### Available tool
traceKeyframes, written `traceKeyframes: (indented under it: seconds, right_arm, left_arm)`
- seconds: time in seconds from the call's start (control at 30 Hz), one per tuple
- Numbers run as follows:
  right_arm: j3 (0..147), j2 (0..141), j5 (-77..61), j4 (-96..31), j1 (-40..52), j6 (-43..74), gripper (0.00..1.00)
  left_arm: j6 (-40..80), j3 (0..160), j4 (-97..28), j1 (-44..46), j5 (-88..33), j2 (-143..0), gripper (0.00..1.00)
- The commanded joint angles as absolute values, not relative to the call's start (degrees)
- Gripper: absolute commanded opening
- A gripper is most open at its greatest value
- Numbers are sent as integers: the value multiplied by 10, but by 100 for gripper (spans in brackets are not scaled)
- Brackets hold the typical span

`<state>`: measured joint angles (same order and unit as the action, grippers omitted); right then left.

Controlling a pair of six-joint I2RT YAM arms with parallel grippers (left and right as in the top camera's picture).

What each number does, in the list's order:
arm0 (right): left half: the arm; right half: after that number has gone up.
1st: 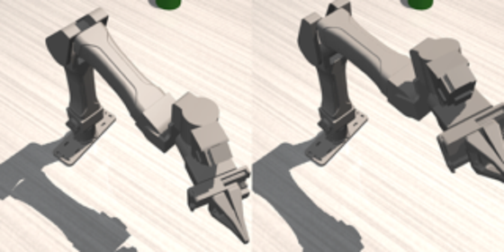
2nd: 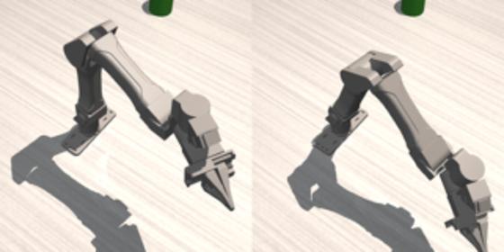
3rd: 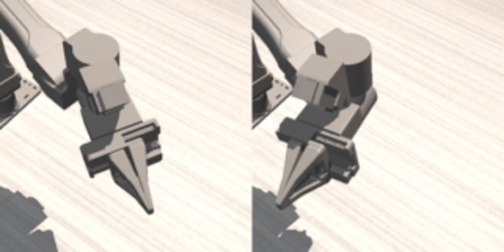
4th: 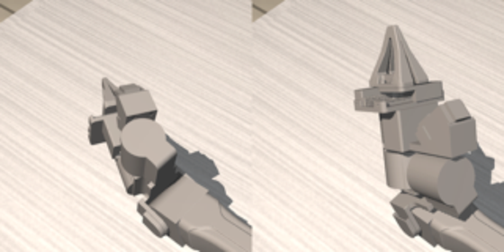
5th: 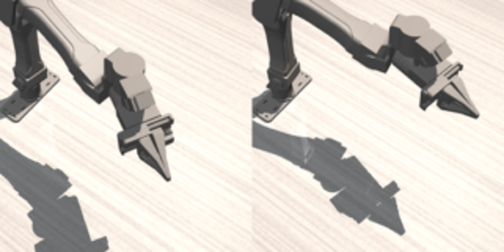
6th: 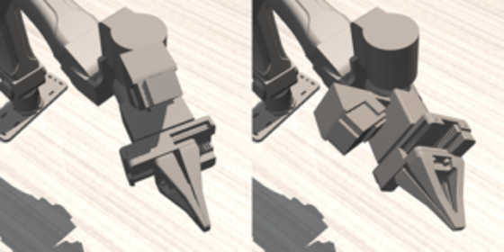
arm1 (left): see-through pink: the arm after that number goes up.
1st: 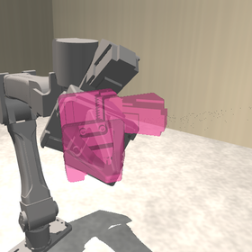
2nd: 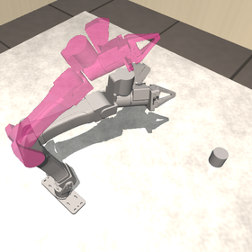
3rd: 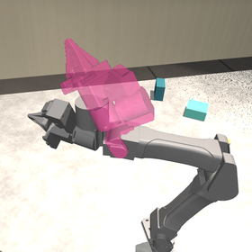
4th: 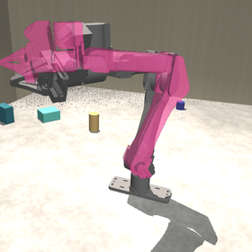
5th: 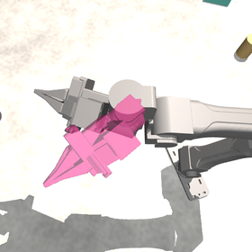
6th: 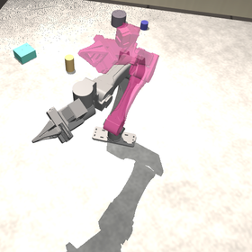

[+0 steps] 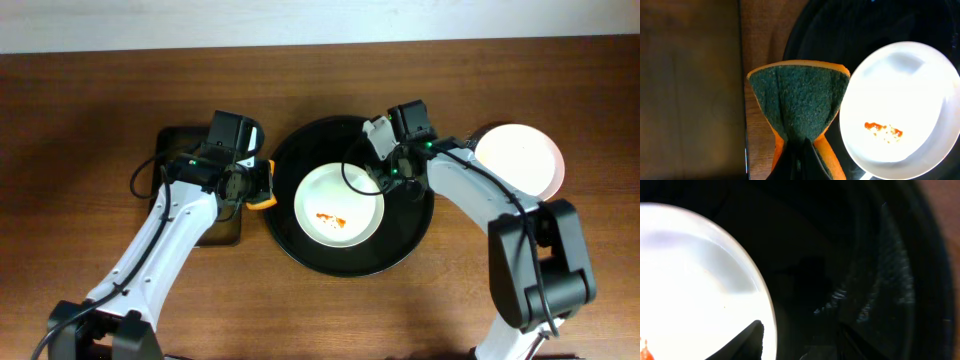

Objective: Clean dirty plates on tray and stack at the side
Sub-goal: 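Move the right gripper back and grasp the last white plate's rim, then tilt the plate with the right gripper and scrub it with the sponge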

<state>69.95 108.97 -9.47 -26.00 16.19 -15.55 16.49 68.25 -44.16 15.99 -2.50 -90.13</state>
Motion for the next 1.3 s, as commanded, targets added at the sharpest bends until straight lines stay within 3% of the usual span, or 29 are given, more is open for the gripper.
traceKeyframes:
  seconds: [0.0,0.07,0.1,0.13,0.2,0.37,0.47,0.6,0.83,1.0,1.27]
  right_arm:
    - [704,1124,-127,-258,170,-162,44]
    - [703,1143,-129,-263,178,-160,42]
    - [703,1149,-129,-270,182,-160,26]
    - [703,1148,-129,-270,183,-154,17]
    - [704,1140,-128,-281,183,-112,4]
    - [705,1043,8,-338,175,135,4]
    - [705,1008,19,-465,165,286,4]
    - [704,1009,-15,-575,169,295,4]
    - [704,1009,-28,-583,169,295,4]
    - [704,1009,-28,-586,169,295,4]
    - [704,1008,-28,-594,169,294,4]
  left_arm:
    - [167,686,-440,161,-21,-893,0]
    - [167,686,-440,161,-21,-893,0]
    - [167,686,-440,161,-21,-893,0]
    - [167,686,-440,161,-21,-893,0]
    - [167,686,-440,161,-21,-893,0]
    - [167,686,-440,161,-21,-893,0]
    - [171,686,-438,161,-23,-893,0]
    - [171,686,-391,165,-112,-894,0]
    - [204,685,-308,258,-234,-972,0]
    - [217,685,-261,347,-231,-1016,0]
    - [234,685,-241,387,-205,-1097,0]
